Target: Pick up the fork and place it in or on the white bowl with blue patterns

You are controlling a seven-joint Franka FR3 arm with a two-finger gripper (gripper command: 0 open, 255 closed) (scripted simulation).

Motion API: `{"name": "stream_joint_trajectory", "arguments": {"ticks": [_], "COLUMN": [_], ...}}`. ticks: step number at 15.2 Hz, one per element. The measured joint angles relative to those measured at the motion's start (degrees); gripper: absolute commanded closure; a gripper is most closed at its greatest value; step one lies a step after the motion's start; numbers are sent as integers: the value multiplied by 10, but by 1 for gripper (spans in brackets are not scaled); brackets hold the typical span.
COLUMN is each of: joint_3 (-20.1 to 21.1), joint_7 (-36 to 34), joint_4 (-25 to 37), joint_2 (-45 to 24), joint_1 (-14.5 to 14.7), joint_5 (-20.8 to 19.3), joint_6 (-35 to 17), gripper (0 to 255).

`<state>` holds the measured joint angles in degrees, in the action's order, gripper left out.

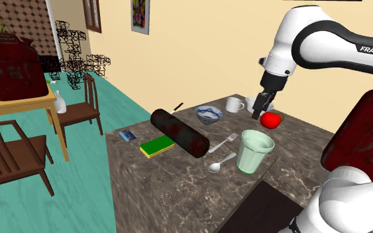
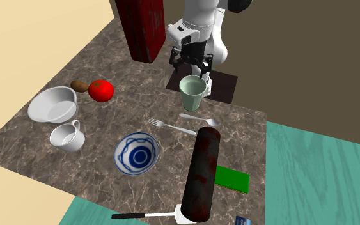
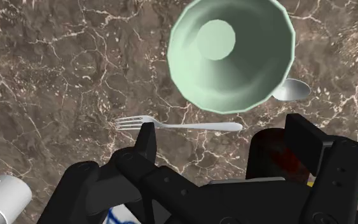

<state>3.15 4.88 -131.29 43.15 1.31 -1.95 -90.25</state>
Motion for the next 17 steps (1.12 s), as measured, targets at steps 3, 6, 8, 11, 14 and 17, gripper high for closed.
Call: {"name": "stream_joint_trajectory", "arguments": {"ticks": [3,6,8,11,14,17], "joint_3": [-19,-59,-91,-135,-175,-211], "joint_7": [45,153,234,351,466,584], "joint_4": [-17,-41,-57,-71,-68,-68], "joint_2": [-2,-25,-42,-73,-120,-171], "joint_1": [10,32,46,69,95,118], "joint_5": [-11,-35,-53,-74,-87,-94], "joint_6": [-19,-64,-97,-153,-254,-343], "gripper": [0,0,0,0,0,0]}}
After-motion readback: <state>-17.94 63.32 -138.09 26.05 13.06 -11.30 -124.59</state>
